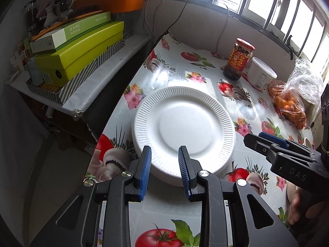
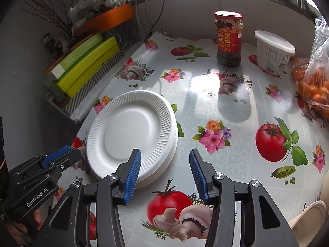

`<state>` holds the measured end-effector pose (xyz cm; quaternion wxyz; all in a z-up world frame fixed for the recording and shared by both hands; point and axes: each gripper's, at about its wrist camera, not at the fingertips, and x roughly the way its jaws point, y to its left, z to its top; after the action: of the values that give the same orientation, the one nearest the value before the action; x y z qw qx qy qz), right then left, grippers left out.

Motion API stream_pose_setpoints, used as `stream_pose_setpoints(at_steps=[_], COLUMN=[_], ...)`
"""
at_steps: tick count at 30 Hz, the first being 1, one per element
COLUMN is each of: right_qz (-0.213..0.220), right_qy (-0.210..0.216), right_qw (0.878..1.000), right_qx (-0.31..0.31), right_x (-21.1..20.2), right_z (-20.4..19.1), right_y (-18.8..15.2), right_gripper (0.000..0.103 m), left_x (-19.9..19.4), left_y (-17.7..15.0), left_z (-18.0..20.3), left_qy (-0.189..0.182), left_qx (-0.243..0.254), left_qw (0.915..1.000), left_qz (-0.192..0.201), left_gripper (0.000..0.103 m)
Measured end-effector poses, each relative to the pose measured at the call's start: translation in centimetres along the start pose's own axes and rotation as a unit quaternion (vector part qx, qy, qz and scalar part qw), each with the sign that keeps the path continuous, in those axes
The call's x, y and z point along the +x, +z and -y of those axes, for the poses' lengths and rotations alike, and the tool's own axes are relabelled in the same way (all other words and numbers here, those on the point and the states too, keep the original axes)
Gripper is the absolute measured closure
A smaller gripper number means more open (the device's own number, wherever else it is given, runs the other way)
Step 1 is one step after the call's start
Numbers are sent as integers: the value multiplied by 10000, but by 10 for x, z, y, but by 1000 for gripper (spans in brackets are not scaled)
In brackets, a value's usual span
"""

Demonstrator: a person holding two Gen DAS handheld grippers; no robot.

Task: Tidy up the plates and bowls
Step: 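Open both tools and pull back from the plate stack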

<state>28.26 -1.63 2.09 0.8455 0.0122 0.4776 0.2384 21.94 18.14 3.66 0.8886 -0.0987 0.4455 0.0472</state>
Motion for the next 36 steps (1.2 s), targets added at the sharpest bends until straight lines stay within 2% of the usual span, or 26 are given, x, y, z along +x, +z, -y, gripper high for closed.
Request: stream_pose_setpoints(at_steps=[5, 13, 18, 26, 36], right_qz=[242, 581, 766, 1124, 1398], right_qy=[-256, -396, -551, -888, -1287], right_qw=[9994, 9974, 9951, 9887, 9800], right_qx=[1, 161, 281, 446, 600], right_x=[-24, -63, -86, -123, -161], right_z=[2, 12, 20, 36, 57], right_y=[-11, -33, -51, -80, -120], right_gripper=[53, 52, 52, 52, 51], left_x=[-15, -34, -44, -60, -68], left_y=[-10, -30, -43, -61, -86], left_z=[17, 49, 67, 97, 139], left_qy=[-118, -383, -374, -514, -889], left_qx=[143, 408, 570, 797, 1146], left_qw=[9998, 9982, 9972, 9946, 9887], left_qz=[96, 206, 298, 410, 388], left_gripper=[75, 75, 75, 75, 75])
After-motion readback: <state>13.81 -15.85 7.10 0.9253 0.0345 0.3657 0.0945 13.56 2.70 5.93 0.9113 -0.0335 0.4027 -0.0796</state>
